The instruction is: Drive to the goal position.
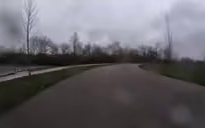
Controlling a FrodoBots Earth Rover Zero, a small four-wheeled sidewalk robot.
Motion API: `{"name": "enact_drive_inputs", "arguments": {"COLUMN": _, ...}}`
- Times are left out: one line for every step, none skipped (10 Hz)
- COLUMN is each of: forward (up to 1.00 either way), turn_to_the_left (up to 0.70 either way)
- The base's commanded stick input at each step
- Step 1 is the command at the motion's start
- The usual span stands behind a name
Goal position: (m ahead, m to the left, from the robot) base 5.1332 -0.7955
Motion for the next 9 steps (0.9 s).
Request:
{"name": "enact_drive_inputs", "arguments": {"forward": 0.7, "turn_to_the_left": 0.0}}
{"name": "enact_drive_inputs", "arguments": {"forward": 0.7, "turn_to_the_left": 0.0}}
{"name": "enact_drive_inputs", "arguments": {"forward": 0.7, "turn_to_the_left": 0.0}}
{"name": "enact_drive_inputs", "arguments": {"forward": 0.7, "turn_to_the_left": 0.0}}
{"name": "enact_drive_inputs", "arguments": {"forward": 0.7, "turn_to_the_left": 0.0}}
{"name": "enact_drive_inputs", "arguments": {"forward": 0.7, "turn_to_the_left": 0.0}}
{"name": "enact_drive_inputs", "arguments": {"forward": 0.7, "turn_to_the_left": 0.0}}
{"name": "enact_drive_inputs", "arguments": {"forward": 0.7, "turn_to_the_left": 0.0}}
{"name": "enact_drive_inputs", "arguments": {"forward": 0.7, "turn_to_the_left": 0.0}}
